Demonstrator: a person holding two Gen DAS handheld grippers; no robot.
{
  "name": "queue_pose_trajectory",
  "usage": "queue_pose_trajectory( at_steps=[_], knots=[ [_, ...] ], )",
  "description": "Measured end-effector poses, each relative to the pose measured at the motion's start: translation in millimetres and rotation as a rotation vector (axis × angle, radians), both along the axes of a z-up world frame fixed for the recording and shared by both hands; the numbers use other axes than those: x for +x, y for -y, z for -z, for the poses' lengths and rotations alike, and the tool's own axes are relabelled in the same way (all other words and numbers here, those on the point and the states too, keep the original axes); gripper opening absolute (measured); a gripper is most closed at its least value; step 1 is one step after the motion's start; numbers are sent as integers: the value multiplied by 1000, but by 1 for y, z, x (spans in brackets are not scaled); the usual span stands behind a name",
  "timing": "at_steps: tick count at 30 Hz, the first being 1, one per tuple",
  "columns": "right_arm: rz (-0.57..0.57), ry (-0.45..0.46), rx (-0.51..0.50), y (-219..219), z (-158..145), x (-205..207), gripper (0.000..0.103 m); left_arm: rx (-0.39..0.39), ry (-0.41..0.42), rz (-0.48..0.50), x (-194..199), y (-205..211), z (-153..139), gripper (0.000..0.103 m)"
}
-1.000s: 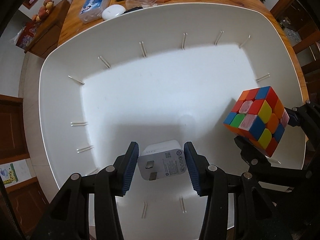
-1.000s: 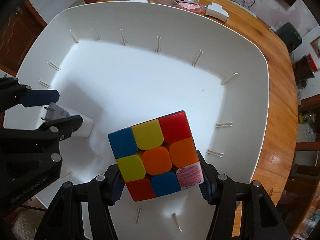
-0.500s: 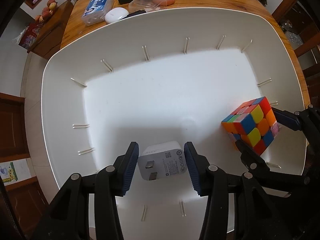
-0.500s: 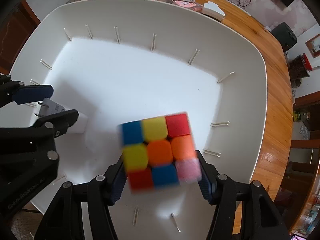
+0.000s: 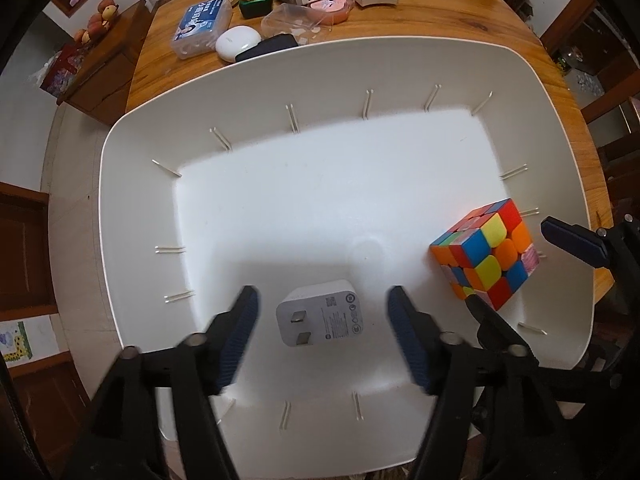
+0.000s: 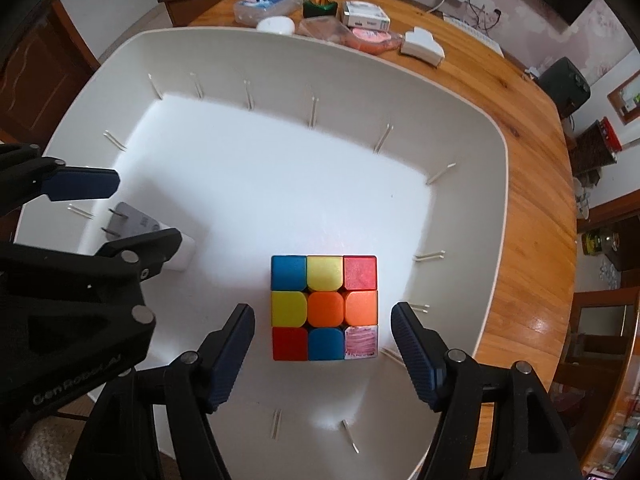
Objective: Organize rigid objects
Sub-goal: 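Carry both items over the white tray and open both grippers to release them, then raise both grippers away from the tray back toward the remaining items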
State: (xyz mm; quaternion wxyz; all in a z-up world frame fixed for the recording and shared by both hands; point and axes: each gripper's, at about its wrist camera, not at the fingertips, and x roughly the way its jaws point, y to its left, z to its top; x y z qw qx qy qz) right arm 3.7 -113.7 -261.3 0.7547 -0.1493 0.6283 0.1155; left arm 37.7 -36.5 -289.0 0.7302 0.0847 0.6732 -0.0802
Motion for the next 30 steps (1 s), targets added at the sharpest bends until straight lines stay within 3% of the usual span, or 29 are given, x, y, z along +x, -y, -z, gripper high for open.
queue_pose_trajectory(
  at_steps=[6,18,30],
  knots=[
    [-25,44,14,1,-16,-13,72,-36,0,-27,-3,0,-13,90],
    [-4,131,52,28,-49,-4,72,-82,35,-36,-3,-8,-44,90],
    [59,228,132,60,-101,4,72,-102,169,-11,5,0,-109,90]
  ],
)
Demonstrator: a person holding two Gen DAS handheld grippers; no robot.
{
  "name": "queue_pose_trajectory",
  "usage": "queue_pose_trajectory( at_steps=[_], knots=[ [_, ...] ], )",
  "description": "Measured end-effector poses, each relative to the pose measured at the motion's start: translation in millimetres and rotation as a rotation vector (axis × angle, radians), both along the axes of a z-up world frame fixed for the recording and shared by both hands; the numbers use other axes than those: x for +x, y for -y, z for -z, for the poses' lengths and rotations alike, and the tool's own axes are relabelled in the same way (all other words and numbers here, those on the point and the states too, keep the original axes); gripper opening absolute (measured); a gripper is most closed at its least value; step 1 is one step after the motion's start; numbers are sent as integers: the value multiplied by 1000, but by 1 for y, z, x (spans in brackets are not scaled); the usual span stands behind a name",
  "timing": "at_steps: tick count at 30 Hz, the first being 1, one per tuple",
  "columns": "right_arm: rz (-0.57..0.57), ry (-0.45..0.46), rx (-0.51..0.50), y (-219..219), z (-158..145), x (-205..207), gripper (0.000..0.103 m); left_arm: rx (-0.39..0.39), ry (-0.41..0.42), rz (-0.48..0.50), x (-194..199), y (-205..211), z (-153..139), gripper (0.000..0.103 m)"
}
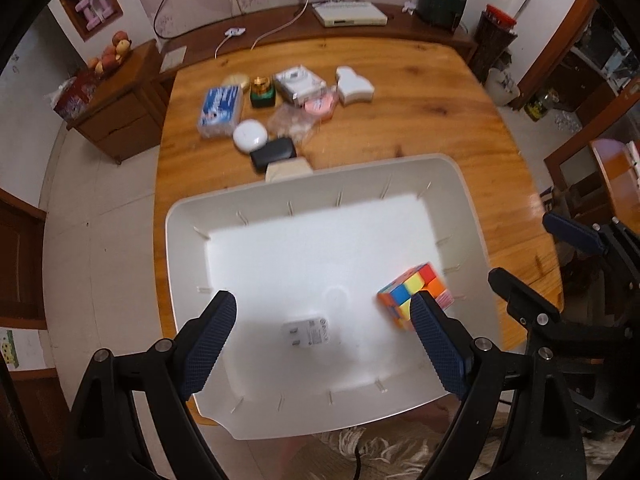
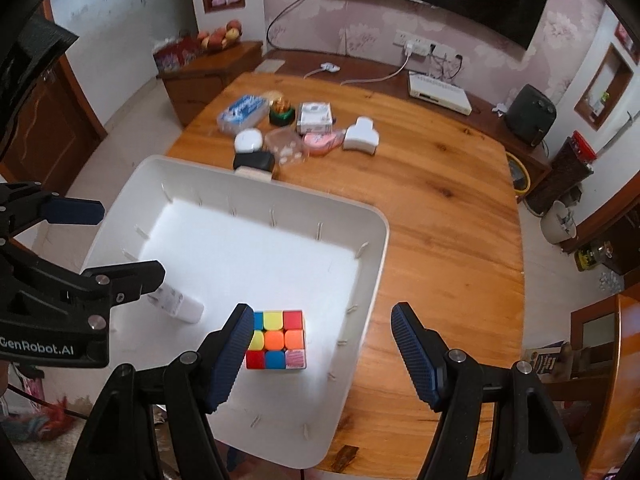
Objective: Organize rigid objects
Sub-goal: 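Raise both grippers away from the tray back toward the remaining items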
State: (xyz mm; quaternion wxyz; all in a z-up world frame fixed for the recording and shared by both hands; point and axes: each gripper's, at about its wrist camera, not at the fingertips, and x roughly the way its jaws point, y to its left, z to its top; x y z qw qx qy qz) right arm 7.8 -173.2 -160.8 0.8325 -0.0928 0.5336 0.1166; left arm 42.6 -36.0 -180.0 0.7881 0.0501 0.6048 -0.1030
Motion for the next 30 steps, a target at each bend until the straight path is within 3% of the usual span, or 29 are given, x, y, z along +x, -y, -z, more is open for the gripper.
queue_pose_trajectory(
  at_steps=[14,30],
  knots=[
    [34,87,110,16,-61,17,73,-58,157,-16,19,-7,-75,90],
    [55,182,155,7,-122,47,76,-105,320,-3,61,-24,-140,90]
  ],
)
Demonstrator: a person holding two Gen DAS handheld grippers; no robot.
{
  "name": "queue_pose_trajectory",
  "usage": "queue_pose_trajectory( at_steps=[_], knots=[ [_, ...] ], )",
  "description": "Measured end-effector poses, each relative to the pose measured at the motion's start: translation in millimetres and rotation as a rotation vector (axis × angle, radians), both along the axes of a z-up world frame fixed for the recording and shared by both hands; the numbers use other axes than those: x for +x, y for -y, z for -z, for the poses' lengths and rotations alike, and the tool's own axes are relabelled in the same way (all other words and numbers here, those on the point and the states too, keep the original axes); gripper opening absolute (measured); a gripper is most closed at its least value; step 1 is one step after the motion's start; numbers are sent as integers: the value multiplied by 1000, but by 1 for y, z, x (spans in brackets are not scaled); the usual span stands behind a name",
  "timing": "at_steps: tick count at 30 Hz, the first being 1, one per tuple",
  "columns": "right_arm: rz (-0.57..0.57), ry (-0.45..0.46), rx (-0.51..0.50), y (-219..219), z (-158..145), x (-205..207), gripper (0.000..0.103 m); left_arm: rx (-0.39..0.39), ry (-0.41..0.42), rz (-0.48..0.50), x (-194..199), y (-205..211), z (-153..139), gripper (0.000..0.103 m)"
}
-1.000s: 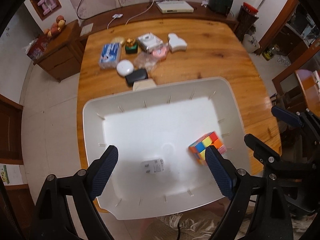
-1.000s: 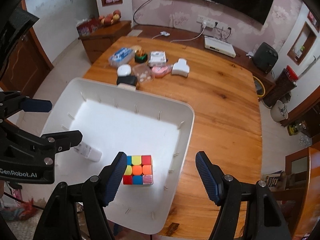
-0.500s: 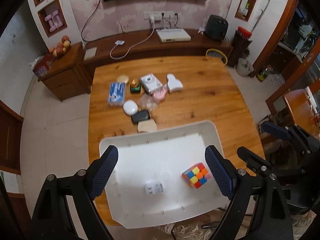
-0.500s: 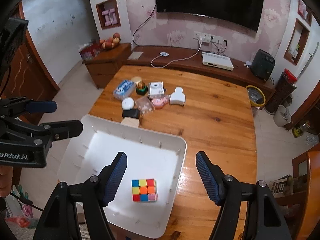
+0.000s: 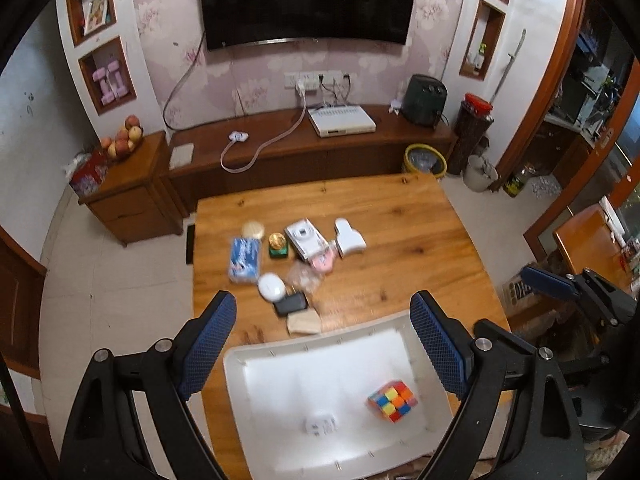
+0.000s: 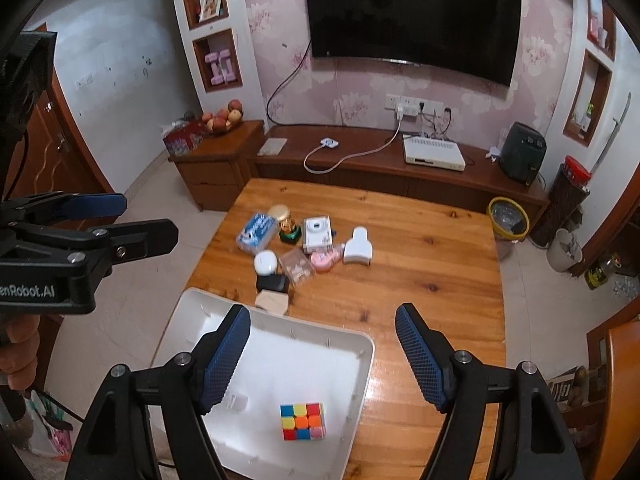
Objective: Organize rigid objects
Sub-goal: 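Raise both grippers away from the tray back toward the remaining items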
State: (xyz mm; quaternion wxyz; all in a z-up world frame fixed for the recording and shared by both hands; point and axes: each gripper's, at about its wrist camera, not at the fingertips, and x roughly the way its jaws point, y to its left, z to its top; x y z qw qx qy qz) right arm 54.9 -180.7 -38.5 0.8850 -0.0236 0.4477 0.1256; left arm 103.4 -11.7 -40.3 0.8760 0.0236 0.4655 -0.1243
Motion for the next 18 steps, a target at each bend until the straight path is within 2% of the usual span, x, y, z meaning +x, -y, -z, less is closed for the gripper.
queue_pose_trajectory(
  at_steps=[5,9,14,18],
  knots=[
    [23,43,-17,-2,-21,14,77,-14,32,-25,20,-14,-9,90],
    [40,62,-23,-5,-31,29,80,-7,33,-51,41,-29,-4,90],
    [56,54,-31,-17,-30,54,80,-13,-27,-80,73,-48,16,90],
    [69,7,-4,-25,-19,80,80,-14,-117,-103,104,-57,49,90]
  ],
)
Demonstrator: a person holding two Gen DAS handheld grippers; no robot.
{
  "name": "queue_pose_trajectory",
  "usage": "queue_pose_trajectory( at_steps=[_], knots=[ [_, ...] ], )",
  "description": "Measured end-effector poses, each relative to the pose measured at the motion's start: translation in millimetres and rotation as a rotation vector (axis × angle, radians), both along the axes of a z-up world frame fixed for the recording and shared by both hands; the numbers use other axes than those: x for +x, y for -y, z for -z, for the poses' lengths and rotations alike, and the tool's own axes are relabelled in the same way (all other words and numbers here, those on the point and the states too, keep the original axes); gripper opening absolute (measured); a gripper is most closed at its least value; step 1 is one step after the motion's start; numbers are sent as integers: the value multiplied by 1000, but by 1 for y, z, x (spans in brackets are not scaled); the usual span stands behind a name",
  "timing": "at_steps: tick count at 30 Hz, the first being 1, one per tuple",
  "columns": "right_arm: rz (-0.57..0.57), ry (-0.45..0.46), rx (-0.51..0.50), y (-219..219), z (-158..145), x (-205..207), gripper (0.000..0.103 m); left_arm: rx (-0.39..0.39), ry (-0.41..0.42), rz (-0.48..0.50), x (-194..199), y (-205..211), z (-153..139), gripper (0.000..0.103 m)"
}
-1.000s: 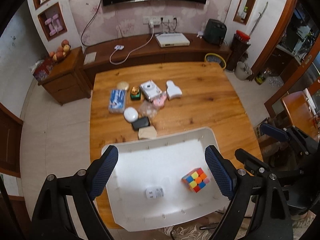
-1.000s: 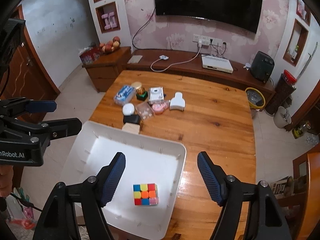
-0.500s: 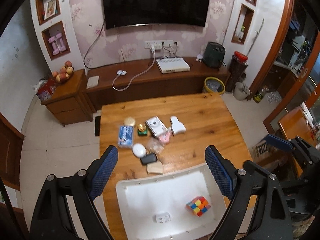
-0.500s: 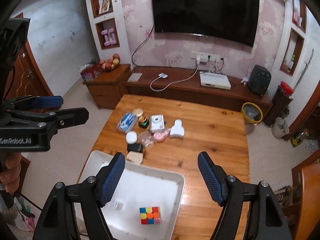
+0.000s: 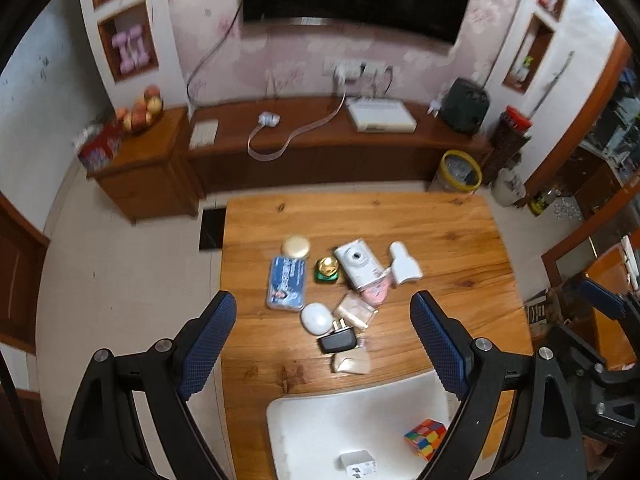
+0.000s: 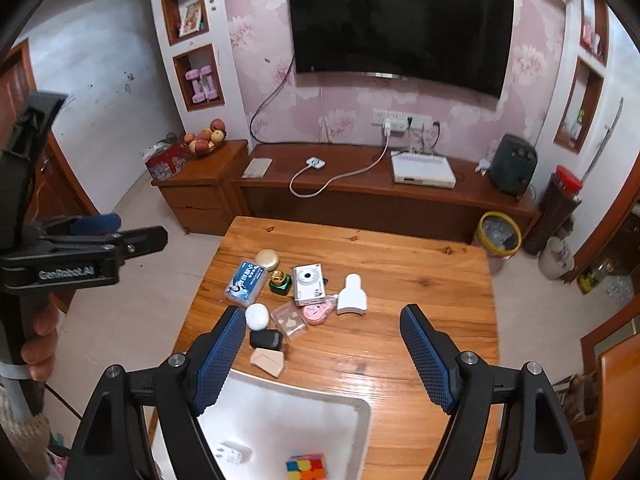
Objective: Organize rigid objects
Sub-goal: 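Raise both grippers away from the tray back toward the remaining items, then grasp the blue floss box with the left gripper while the right gripper grasps the clear plastic box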
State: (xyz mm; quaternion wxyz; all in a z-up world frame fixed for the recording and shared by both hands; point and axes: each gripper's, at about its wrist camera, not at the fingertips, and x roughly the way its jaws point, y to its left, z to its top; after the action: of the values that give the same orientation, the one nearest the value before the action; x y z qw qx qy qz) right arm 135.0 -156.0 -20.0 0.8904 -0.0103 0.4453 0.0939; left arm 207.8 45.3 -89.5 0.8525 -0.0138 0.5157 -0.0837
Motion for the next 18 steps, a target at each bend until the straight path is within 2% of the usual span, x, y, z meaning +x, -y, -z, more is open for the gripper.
queue_pose_trajectory(
  at_steps=[3,8,13,18],
  knots=[
    [24,-51,22,-4,18,22,80,13,-83,-3,25,-3,35,90],
    [44,-158,46,-11,63,57,80,122,-185,26,58,0,98,90],
    [-7,-219,-28,-34,123,83,80,173,-268,36,85,-1,158,90],
    [-58,-289,-86,-58,184,104,80,174,-332,27,105,-4,195,90]
  ],
)
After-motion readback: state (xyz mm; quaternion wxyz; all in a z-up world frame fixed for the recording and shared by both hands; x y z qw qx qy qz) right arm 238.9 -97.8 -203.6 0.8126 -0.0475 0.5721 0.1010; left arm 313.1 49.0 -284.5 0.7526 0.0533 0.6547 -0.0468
